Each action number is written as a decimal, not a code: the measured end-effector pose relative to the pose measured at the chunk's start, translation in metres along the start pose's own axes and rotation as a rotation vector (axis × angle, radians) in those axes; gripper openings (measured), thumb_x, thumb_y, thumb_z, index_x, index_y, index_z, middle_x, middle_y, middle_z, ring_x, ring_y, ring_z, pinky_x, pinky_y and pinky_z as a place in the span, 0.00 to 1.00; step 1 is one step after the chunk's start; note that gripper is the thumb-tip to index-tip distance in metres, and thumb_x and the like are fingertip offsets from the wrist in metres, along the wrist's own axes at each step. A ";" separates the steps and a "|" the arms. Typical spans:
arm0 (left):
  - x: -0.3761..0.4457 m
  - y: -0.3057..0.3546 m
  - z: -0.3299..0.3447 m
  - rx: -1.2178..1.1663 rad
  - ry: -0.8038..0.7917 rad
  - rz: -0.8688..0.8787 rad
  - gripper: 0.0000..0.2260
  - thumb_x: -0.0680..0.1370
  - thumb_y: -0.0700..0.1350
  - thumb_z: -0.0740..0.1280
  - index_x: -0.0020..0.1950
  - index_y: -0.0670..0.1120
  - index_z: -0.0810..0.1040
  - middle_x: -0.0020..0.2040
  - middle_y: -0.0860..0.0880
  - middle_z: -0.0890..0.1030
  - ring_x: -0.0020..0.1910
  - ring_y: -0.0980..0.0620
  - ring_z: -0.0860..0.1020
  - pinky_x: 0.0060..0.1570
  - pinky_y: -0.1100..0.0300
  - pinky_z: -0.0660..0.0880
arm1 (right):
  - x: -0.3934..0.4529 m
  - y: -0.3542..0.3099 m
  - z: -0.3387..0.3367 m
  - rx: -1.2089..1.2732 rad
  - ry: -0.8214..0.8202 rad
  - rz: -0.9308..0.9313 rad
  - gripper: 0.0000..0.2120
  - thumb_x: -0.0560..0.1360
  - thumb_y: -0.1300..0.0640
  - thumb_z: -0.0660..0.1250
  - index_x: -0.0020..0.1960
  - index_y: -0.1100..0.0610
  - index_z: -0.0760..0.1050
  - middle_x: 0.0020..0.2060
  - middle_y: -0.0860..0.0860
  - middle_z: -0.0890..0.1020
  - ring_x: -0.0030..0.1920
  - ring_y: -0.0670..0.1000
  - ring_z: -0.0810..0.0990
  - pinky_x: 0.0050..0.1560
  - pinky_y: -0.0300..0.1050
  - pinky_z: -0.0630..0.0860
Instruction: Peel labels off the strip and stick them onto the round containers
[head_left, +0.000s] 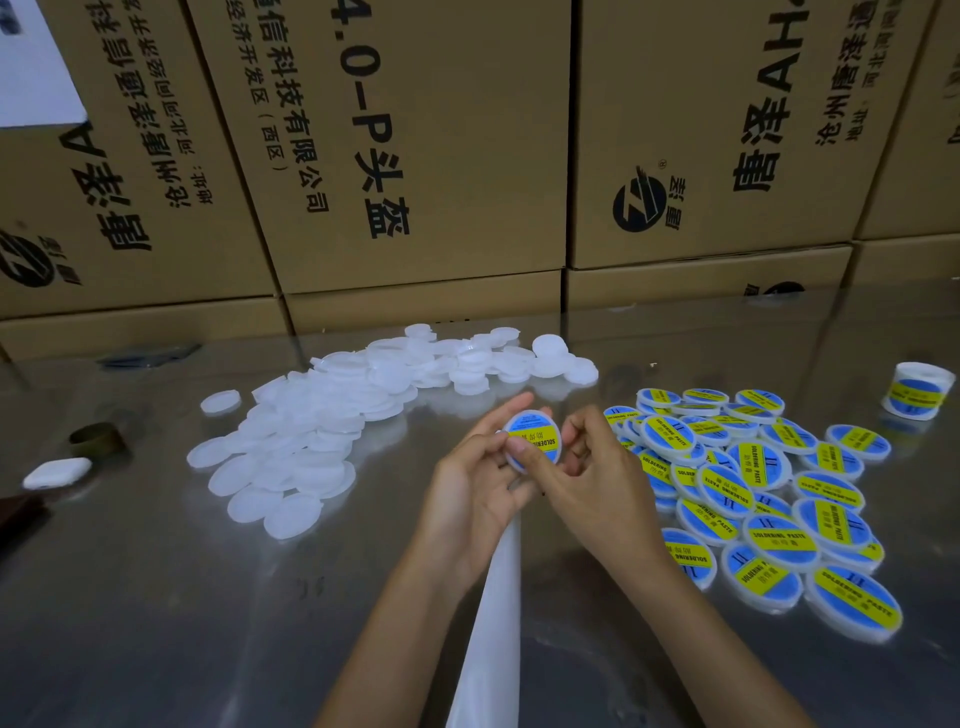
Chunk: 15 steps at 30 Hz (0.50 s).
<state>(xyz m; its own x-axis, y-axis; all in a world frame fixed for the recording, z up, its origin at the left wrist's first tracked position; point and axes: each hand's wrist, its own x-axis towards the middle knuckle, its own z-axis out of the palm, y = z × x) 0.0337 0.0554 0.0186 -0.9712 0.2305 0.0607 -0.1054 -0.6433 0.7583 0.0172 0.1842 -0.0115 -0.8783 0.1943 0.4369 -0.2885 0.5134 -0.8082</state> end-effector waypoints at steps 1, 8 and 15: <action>0.000 0.000 0.001 -0.002 -0.011 0.000 0.23 0.72 0.39 0.64 0.68 0.41 0.77 0.63 0.38 0.81 0.60 0.41 0.82 0.54 0.51 0.82 | 0.000 0.000 0.000 -0.003 0.004 -0.008 0.27 0.63 0.26 0.66 0.42 0.48 0.65 0.31 0.39 0.76 0.32 0.43 0.75 0.31 0.39 0.66; 0.001 -0.001 -0.003 0.234 0.023 0.057 0.16 0.80 0.37 0.61 0.66 0.45 0.78 0.61 0.44 0.83 0.57 0.47 0.82 0.50 0.57 0.80 | 0.002 0.003 0.001 0.156 0.019 -0.069 0.14 0.74 0.44 0.71 0.42 0.49 0.68 0.30 0.42 0.76 0.30 0.44 0.73 0.32 0.43 0.73; 0.002 -0.005 -0.013 0.491 0.031 0.141 0.22 0.74 0.28 0.70 0.64 0.48 0.78 0.53 0.39 0.85 0.51 0.44 0.84 0.50 0.55 0.81 | 0.004 0.001 -0.003 0.272 0.055 -0.121 0.08 0.79 0.60 0.67 0.43 0.51 0.73 0.35 0.41 0.79 0.34 0.42 0.77 0.34 0.29 0.69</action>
<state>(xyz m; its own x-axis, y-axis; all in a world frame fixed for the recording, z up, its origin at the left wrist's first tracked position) 0.0300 0.0497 0.0065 -0.9754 0.1399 0.1704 0.1324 -0.2461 0.9602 0.0150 0.1879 -0.0091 -0.8112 0.1941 0.5516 -0.4882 0.2944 -0.8216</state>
